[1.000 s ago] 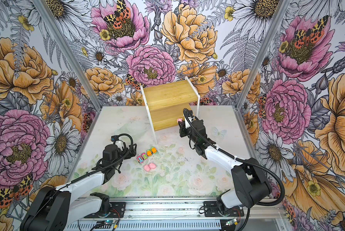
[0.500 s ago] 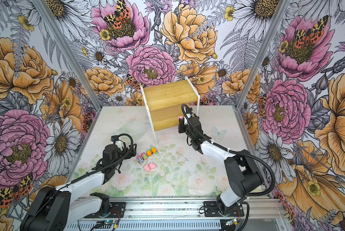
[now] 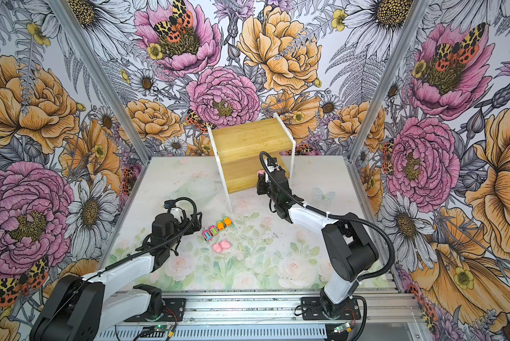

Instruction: Place and organize the plastic toys onto the shelf

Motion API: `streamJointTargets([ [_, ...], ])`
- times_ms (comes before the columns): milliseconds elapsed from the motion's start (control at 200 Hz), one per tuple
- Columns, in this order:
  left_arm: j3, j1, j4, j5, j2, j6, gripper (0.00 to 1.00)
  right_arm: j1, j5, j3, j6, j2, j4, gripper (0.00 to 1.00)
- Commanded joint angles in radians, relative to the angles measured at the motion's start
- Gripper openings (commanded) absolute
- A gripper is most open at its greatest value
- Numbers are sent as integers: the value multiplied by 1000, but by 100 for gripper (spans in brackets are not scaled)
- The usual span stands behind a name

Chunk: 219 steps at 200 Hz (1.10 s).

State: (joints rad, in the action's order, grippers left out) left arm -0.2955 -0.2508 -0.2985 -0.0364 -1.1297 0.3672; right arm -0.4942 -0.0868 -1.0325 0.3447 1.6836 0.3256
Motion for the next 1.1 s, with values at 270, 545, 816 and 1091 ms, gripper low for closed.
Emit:
streamJointTargets([
  [270, -18, 9, -1, 6, 11, -2, 99, -7, -40, -70, -3, 49, -29, 23],
  [545, -16, 10, -2, 3, 14, -2, 99, -6, -50, -69, -8, 57, -33, 36],
  [816, -15, 10, -2, 4, 15, -1, 99, -8, -45, -61, -15, 51, -36, 40],
  [1091, -16, 10, -2, 5, 14, -1, 99, -8, -19, -19, -40, -10, -43, 53],
])
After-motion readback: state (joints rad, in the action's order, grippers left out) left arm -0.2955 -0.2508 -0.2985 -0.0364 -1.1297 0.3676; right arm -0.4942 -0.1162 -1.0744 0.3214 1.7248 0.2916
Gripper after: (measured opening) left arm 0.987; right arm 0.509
